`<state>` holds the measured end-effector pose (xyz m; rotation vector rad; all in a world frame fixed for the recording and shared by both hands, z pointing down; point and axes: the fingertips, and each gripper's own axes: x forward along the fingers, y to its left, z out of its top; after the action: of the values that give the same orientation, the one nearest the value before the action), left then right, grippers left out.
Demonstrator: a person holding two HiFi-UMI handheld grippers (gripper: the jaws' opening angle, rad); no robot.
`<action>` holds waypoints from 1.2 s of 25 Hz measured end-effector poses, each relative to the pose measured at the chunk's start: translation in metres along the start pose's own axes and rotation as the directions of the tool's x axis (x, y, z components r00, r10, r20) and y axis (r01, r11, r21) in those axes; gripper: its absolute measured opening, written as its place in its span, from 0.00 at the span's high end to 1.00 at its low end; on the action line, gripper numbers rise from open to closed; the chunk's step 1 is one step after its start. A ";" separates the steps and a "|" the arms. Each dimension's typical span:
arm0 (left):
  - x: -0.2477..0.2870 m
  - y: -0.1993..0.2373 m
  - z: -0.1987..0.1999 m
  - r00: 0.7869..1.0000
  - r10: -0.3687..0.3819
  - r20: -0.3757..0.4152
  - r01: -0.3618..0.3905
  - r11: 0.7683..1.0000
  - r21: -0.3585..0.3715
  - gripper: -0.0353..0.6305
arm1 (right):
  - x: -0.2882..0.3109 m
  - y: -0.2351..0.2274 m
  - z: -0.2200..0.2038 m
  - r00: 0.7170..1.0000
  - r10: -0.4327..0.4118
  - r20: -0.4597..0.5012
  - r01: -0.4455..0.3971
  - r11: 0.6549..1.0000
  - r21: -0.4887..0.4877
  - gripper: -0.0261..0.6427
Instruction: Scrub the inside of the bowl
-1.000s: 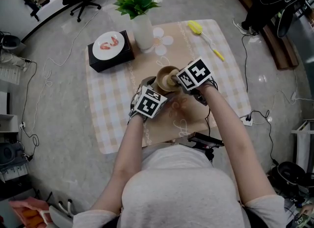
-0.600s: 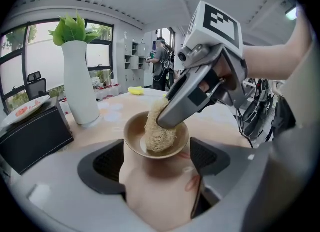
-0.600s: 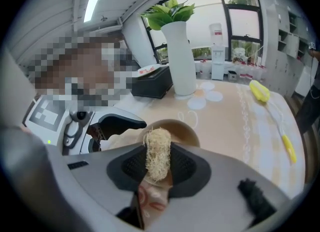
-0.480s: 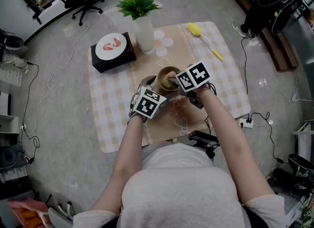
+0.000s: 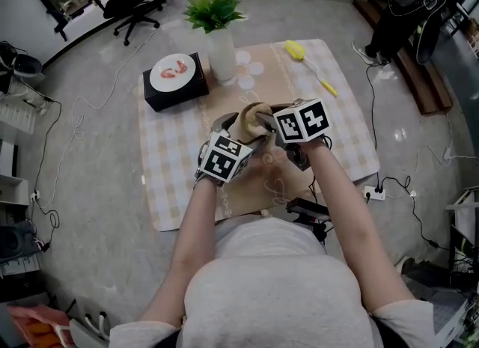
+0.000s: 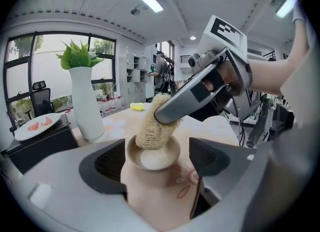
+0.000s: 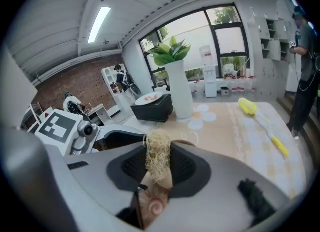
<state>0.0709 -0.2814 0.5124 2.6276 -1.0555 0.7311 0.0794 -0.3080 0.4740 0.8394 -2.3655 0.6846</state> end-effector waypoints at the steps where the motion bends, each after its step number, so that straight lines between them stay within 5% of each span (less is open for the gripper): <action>1: -0.002 -0.001 0.003 1.000 0.003 0.009 -0.003 1.000 0.006 0.34 | -0.004 0.001 0.002 1.000 -0.004 0.013 0.004 1.000 0.000 0.81; 10: -0.019 -0.007 0.030 0.991 0.062 0.114 -0.066 0.998 0.025 0.53 | -0.037 0.001 0.016 0.979 -0.087 0.185 0.087 0.996 0.007 0.81; 17: -0.034 -0.006 0.047 0.977 0.122 0.178 -0.132 0.990 0.047 0.69 | -0.062 -0.002 0.025 0.919 -0.140 0.370 0.139 0.990 0.028 0.81; 22: -0.043 -0.006 0.062 0.959 0.154 0.240 -0.171 0.984 0.050 0.77 | -0.077 0.005 0.030 0.863 -0.154 0.481 0.198 0.979 -0.042 0.81; 30: -0.063 0.001 0.085 0.903 0.252 0.347 -0.274 0.961 0.017 0.94 | -0.097 0.022 0.040 0.790 -0.158 0.592 0.314 0.934 -0.171 0.81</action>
<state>0.0622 -0.2764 0.4074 2.7644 -1.5299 0.3615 0.1163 -0.2784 0.3781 1.3380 -2.7065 -0.0116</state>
